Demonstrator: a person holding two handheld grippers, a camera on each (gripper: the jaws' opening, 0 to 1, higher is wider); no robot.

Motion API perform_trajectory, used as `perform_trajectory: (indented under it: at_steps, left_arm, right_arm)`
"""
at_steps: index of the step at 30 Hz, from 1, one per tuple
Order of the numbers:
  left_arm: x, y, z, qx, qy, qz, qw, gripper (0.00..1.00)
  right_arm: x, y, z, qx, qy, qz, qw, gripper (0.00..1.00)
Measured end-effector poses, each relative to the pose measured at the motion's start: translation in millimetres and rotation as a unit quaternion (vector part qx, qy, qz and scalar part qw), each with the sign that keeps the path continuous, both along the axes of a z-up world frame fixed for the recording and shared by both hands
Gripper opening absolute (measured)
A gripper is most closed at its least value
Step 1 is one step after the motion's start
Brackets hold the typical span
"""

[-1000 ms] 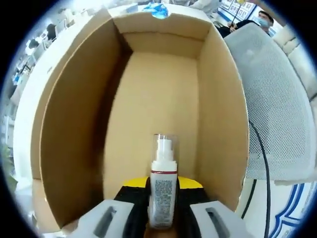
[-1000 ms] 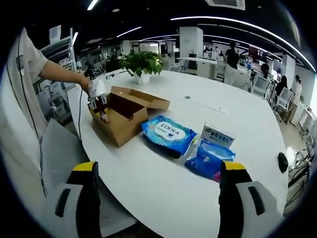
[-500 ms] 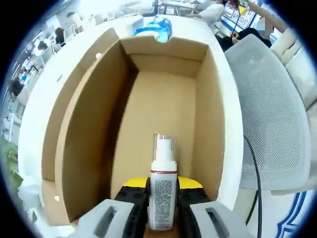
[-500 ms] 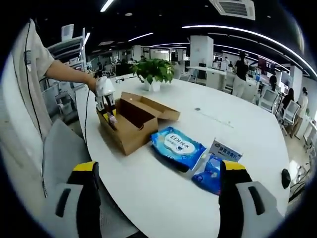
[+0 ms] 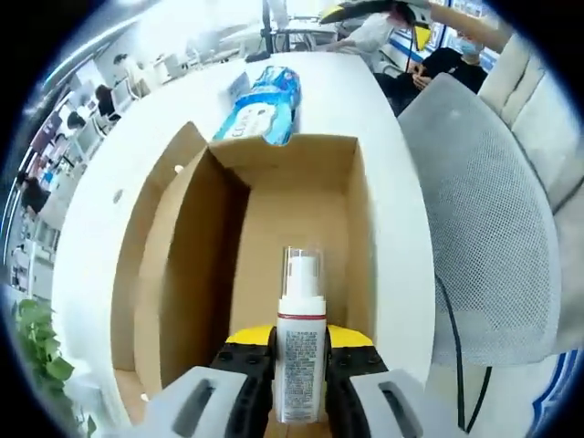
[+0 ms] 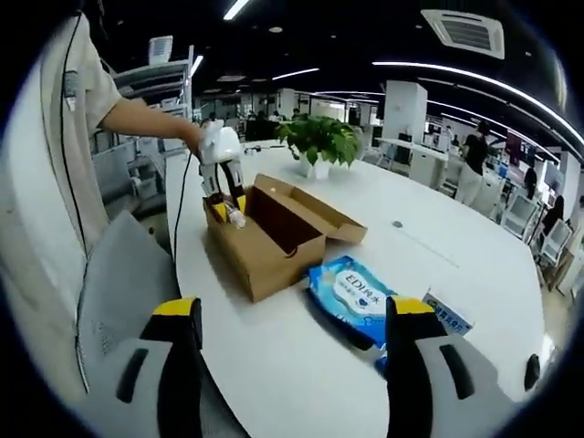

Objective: Operate the shoe box by opening the lid, removing the specified soft item, and placing it in the target area until the item is outside and the box remains undamaged.

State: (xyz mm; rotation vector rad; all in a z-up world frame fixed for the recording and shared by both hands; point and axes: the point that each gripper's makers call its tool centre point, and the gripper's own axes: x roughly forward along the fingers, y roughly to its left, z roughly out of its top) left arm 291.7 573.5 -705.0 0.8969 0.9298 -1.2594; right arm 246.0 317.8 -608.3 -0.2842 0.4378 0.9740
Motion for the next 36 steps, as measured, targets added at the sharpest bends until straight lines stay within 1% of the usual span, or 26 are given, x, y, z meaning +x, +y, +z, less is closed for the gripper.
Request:
perform_trajectory:
  at_steps: [4,12,15,17,19,21,31,36]
  left_arm:
    - [-6.1,-15,12.8,-0.023,-0.002,-0.009,0.9997,0.19]
    - [-22.3,-40,31.3,-0.051,-0.005,-0.040,0.9979,0.19]
    - [-25.0,-48,37.6,-0.062,-0.008,-0.047,0.9969,0.19]
    - [-25.8,-52,40.0,-0.067,-0.008,-0.049,0.9965,0.19]
    - [-27.8,-60,45.1,-0.081,-0.008,-0.054,0.9952,0.19]
    - [-29.2,-66,48.5,-0.091,-0.008,-0.058,0.9941,0.19]
    - [-39.1,-88,56.4,-0.128,-0.004,-0.067,0.9895,0.19]
    - [-46.8,-101,60.1,-0.151,0.000,-0.074,0.9857,0.19]
  right_arm:
    - [-2,14,1.0,0.007,-0.003,0.017,0.9998,0.71]
    - [-6,43,2.7,0.017,-0.010,0.050,0.9986,0.63]
    - [-7,54,4.6,0.022,-0.014,0.062,0.9977,0.59]
    - [-6,61,4.4,0.018,-0.020,0.072,0.9971,0.55]
    - [-7,67,4.6,0.018,-0.022,0.079,0.9965,0.51]
    - [-9,75,5.2,0.023,-0.022,0.088,0.9956,0.50]
    - [-12,95,3.1,0.025,-0.023,0.113,0.9931,0.43]
    - [-13,105,2.3,0.023,-0.025,0.125,0.9916,0.41]
